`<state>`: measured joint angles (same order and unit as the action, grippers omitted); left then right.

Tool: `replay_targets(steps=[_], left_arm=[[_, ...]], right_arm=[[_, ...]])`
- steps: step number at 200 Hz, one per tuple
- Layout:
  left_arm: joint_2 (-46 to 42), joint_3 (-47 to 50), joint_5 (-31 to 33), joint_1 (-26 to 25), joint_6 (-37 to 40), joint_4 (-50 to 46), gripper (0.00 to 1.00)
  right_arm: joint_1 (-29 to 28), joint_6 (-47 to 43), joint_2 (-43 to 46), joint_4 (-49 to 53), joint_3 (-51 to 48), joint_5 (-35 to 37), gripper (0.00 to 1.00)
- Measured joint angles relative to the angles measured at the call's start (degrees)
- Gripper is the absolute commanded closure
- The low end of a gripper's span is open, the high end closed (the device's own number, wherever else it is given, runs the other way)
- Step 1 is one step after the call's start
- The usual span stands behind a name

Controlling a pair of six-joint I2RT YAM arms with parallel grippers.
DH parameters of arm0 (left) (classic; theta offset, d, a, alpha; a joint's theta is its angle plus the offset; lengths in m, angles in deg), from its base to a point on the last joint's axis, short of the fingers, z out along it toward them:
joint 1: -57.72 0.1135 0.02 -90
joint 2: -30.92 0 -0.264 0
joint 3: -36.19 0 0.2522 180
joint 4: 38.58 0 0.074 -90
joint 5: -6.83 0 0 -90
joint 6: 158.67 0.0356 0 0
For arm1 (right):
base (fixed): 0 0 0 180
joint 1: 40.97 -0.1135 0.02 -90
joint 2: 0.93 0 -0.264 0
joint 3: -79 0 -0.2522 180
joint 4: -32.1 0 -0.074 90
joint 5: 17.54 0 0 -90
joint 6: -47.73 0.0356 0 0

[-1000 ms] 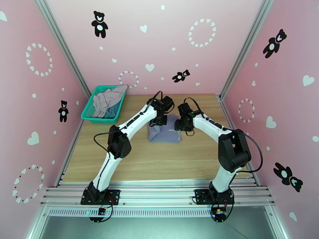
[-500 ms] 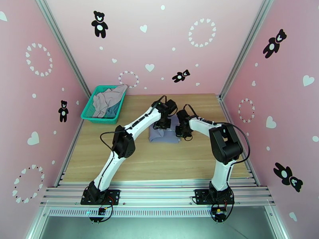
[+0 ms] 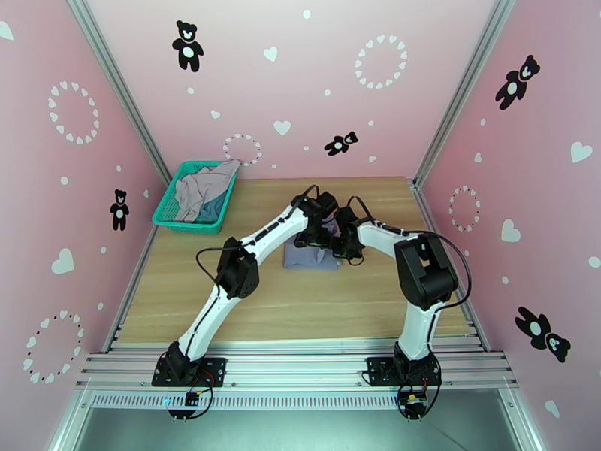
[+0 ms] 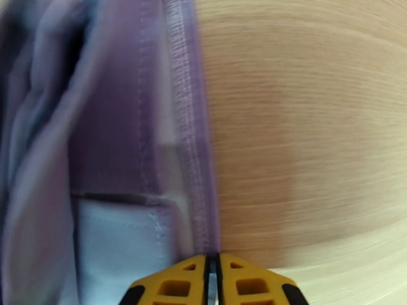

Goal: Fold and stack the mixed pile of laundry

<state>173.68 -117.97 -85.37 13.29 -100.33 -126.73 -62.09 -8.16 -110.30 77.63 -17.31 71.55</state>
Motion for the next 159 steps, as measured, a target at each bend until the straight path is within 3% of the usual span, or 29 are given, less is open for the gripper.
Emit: replay_targets(steps=[46, 95, 130, 159], left_arm=[[-0.24, -2.40, -1.81, 0.07, 1.18, 0.35, 0.08], [-8.66, -1.05, -4.13, 0.26, 3.58, 3.98, 0.05], [-13.46, -0.61, -4.79, 4.52, 4.61, 5.66, 0.07], [-8.26, -2.89, -5.55, 12.28, 6.23, 6.21, 0.07]], right_arm=[[0.00, -0.15, 2.86, 3.26, -0.48, 4.72, 0.79], [-0.15, -1.14, 15.87, 9.05, -0.52, 9.35, 0.68], [-1.20, -0.57, 21.29, 7.91, -2.03, 2.45, 0.43], [-3.69, 6.78, 22.34, -1.29, -11.65, -6.27, 0.28]])
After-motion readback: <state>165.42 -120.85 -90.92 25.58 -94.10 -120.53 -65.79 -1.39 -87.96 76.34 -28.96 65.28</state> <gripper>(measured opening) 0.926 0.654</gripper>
